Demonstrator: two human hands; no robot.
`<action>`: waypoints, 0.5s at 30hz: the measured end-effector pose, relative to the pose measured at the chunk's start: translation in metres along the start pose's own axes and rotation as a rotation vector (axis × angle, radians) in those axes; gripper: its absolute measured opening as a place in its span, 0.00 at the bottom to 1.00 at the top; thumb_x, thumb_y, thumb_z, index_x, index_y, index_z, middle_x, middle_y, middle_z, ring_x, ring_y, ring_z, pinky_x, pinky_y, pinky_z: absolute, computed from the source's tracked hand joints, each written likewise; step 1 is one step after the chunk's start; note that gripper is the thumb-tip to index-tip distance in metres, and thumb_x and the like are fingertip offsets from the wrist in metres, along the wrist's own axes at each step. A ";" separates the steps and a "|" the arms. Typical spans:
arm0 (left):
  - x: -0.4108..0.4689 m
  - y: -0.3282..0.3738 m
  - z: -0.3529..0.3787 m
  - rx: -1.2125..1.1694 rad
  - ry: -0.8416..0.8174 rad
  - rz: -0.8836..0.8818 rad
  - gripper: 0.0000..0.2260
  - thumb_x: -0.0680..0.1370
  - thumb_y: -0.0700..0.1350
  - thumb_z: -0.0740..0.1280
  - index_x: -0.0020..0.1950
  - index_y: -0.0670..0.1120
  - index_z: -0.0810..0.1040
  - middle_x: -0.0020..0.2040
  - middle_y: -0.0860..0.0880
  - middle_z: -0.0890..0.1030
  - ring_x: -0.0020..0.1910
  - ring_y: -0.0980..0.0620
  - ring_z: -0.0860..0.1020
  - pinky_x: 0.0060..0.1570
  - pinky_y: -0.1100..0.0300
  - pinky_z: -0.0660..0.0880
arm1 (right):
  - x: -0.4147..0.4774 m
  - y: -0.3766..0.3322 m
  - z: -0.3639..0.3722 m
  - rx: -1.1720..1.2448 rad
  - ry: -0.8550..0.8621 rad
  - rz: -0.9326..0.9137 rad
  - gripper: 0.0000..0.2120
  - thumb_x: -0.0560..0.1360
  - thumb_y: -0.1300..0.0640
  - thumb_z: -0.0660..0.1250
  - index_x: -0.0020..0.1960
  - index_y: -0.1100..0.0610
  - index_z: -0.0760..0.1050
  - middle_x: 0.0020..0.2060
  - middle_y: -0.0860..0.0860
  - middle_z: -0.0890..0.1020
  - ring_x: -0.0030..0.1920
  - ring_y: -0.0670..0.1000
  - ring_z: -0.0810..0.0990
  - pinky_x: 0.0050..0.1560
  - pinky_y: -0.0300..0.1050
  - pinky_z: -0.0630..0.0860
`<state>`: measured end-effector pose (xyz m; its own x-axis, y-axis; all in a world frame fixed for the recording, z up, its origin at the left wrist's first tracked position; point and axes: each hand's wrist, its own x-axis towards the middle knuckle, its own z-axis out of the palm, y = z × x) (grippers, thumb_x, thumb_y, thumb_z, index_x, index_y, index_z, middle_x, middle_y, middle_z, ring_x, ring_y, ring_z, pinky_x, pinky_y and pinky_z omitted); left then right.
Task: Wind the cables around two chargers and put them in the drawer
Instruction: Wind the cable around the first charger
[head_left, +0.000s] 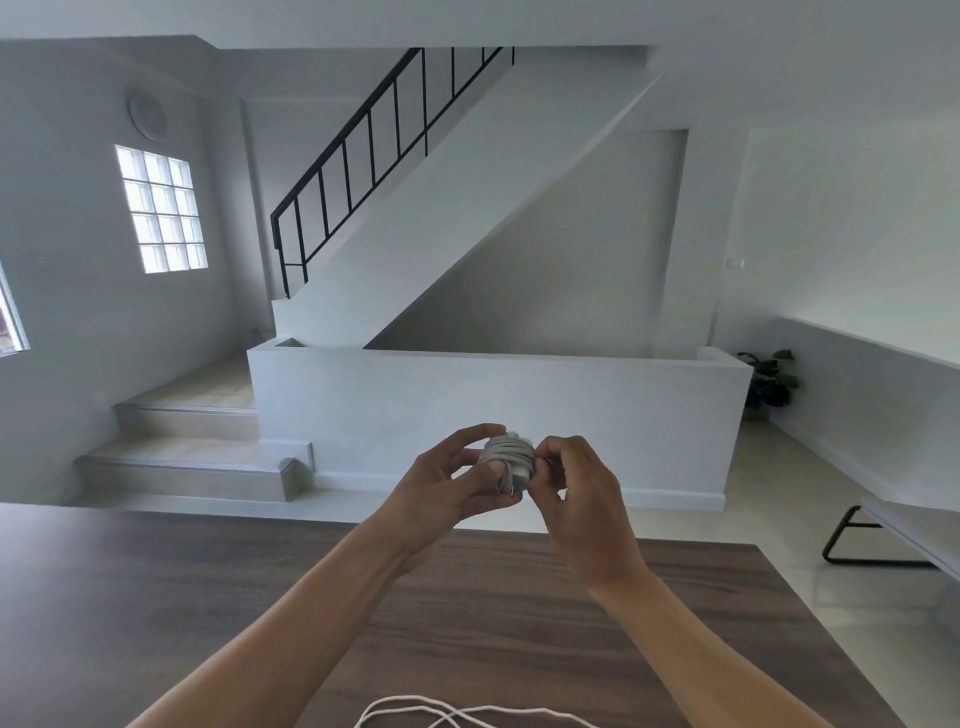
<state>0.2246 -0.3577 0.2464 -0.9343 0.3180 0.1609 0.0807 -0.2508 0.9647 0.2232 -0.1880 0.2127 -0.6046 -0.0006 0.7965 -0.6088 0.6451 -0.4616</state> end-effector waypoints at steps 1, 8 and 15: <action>0.000 -0.001 0.000 0.005 0.003 0.004 0.15 0.79 0.34 0.66 0.64 0.45 0.78 0.61 0.34 0.78 0.50 0.41 0.84 0.53 0.53 0.81 | -0.001 0.000 0.002 -0.017 0.010 -0.012 0.02 0.77 0.62 0.64 0.49 0.59 0.74 0.42 0.49 0.76 0.38 0.47 0.76 0.38 0.45 0.75; -0.001 -0.002 -0.005 0.101 -0.052 0.001 0.17 0.80 0.35 0.64 0.66 0.50 0.78 0.58 0.38 0.78 0.48 0.46 0.84 0.57 0.51 0.79 | -0.007 -0.002 0.008 -0.023 0.028 -0.047 0.11 0.78 0.52 0.56 0.49 0.58 0.73 0.42 0.50 0.76 0.38 0.49 0.74 0.37 0.40 0.72; -0.001 -0.001 -0.014 0.247 -0.032 -0.008 0.15 0.79 0.37 0.66 0.63 0.52 0.79 0.58 0.39 0.78 0.48 0.40 0.85 0.59 0.49 0.79 | -0.010 0.004 0.007 -0.067 -0.023 -0.115 0.04 0.79 0.58 0.61 0.51 0.56 0.74 0.43 0.48 0.78 0.38 0.47 0.78 0.38 0.42 0.75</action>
<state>0.2205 -0.3709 0.2428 -0.9243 0.3486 0.1556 0.1594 -0.0180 0.9871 0.2227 -0.1911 0.2004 -0.5449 -0.0949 0.8331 -0.6400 0.6891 -0.3401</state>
